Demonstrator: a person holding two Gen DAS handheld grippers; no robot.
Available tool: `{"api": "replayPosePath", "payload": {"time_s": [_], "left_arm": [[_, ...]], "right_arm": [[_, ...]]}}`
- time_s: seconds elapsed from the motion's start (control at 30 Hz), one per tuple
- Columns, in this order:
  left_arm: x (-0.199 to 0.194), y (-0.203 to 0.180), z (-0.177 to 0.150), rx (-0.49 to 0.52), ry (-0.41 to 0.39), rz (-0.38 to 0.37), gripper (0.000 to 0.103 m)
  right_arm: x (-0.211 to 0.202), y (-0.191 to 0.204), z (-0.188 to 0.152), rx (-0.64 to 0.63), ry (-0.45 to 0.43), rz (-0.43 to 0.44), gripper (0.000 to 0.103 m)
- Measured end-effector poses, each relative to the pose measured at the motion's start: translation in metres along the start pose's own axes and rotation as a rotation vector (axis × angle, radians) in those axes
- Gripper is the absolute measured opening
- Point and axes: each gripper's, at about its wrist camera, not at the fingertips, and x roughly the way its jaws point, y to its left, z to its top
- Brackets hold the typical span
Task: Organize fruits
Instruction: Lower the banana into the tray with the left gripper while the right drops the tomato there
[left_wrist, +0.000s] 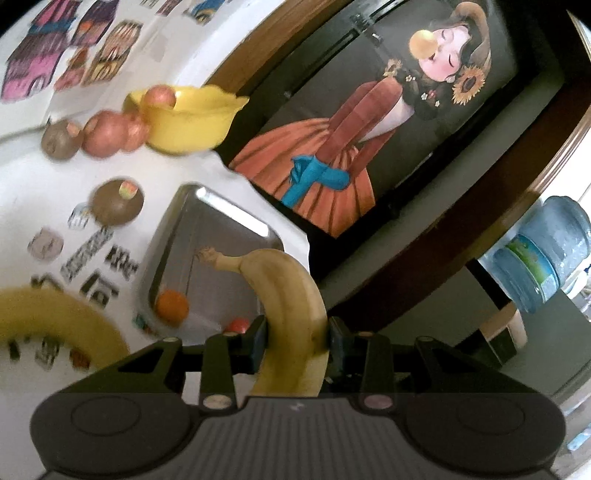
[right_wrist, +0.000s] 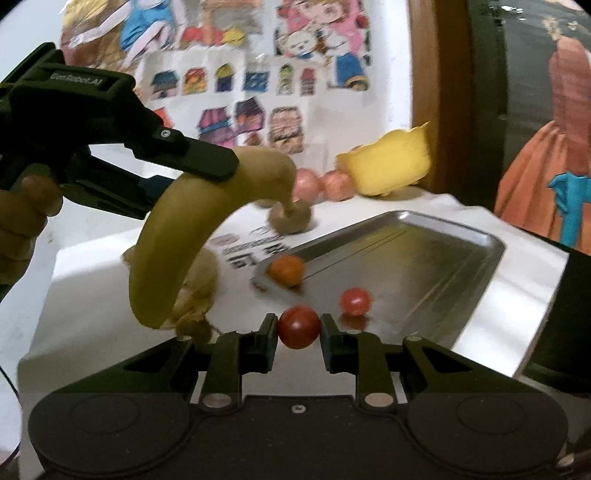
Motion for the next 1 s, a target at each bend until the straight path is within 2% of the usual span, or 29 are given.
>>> {"api": "replayPosePath", "payload": {"time_s": [0.17, 0.4, 0.63, 1.0], "left_arm": [[0.028, -0.003, 0.016, 0.04, -0.034, 0.048, 0.039], [0.071, -0.002, 0.027, 0.068, -0.027, 0.096, 0.039], [0.106, -0.001, 0.026, 0.116, 0.013, 0.149, 0.039], [0.128, -0.004, 0.017, 0.173, 0.051, 0.201, 0.039]], "right_arm": [[0.007, -0.021, 0.002, 0.009, -0.036, -0.056, 0.026], [0.025, -0.041, 0.0, 0.031, -0.041, -0.093, 0.026], [0.036, -0.058, -0.008, 0.07, -0.03, -0.095, 0.026], [0.039, -0.062, -0.012, 0.081, -0.031, -0.085, 0.027]]}}
